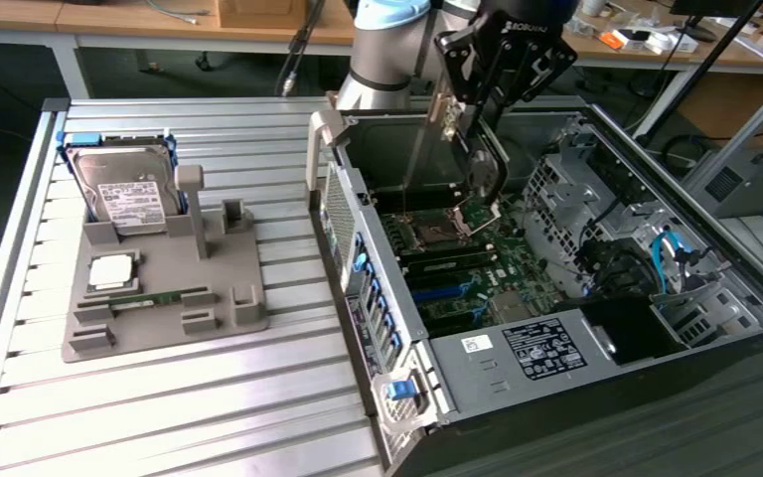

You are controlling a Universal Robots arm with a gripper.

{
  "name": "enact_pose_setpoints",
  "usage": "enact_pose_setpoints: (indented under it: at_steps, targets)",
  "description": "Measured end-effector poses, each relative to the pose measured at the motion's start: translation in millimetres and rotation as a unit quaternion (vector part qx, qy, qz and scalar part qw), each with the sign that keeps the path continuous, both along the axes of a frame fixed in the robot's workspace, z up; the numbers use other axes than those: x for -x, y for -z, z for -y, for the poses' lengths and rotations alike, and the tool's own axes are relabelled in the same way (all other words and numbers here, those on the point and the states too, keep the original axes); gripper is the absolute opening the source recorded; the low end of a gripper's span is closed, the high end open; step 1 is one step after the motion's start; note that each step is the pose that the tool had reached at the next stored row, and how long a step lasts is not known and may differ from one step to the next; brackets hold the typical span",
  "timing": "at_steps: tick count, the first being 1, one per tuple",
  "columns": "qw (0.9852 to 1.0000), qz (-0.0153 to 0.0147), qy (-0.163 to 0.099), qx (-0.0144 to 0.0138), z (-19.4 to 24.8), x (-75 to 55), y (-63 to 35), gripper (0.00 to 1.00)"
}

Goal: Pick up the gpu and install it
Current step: 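Pick up the gpu and move the gpu toward the slot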

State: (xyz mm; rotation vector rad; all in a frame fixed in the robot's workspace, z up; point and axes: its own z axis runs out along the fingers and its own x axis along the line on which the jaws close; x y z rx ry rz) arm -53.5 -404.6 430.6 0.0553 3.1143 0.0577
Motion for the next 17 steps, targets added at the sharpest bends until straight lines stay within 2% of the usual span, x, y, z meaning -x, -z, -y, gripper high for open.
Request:
enact_pose_setpoints:
  at_steps: [17]
  targets:
    - [1.0000,0.0000,0.000,0.0003,3.4,-12.6,2.7,0.27]
